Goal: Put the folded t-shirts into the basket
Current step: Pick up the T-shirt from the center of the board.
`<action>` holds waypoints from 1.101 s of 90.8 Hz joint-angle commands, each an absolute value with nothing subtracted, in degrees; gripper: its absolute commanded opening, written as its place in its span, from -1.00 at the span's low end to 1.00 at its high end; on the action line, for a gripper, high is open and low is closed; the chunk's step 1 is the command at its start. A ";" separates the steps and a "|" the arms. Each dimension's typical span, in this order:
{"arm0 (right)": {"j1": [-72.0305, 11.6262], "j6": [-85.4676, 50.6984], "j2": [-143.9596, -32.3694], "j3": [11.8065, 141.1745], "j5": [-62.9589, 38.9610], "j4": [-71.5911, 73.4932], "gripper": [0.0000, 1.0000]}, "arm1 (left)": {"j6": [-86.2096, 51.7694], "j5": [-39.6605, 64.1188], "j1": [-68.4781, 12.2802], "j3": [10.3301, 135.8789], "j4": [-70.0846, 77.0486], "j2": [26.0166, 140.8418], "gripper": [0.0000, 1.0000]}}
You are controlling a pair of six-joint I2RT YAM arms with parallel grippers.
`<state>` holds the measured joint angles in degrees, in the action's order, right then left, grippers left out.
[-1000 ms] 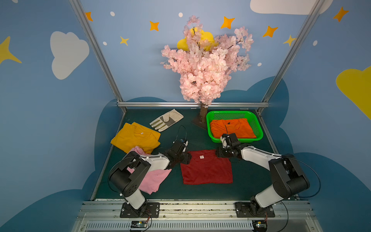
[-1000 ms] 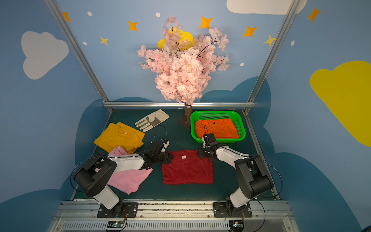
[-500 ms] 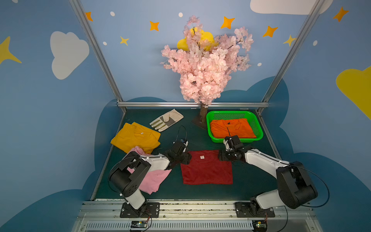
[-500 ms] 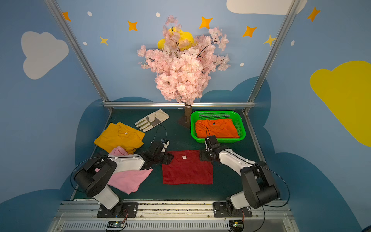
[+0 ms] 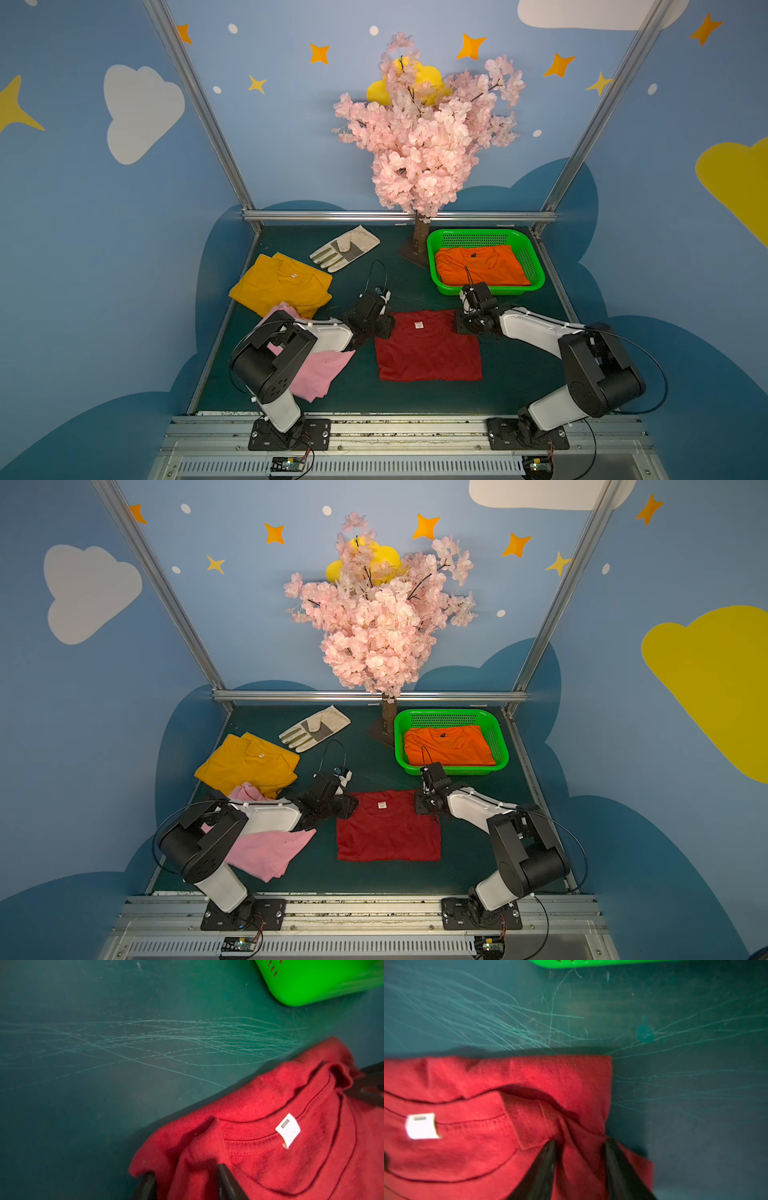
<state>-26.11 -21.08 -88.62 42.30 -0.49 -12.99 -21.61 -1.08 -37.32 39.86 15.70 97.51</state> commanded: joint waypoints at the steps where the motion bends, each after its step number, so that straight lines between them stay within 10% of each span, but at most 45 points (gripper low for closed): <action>1: -27.07 -21.60 -90.56 40.52 -5.04 -11.93 -0.48 | -23.49 4.13 -38.95 36.98 12.44 100.60 -0.33; 29: -27.04 -20.68 -84.41 36.98 -4.82 -7.98 -1.00 | -25.47 3.22 -38.98 33.75 16.51 96.42 -0.94; 100: -27.85 -21.41 -74.85 33.89 0.82 -9.93 -1.00 | -26.24 0.67 -38.97 28.49 16.26 83.53 -0.95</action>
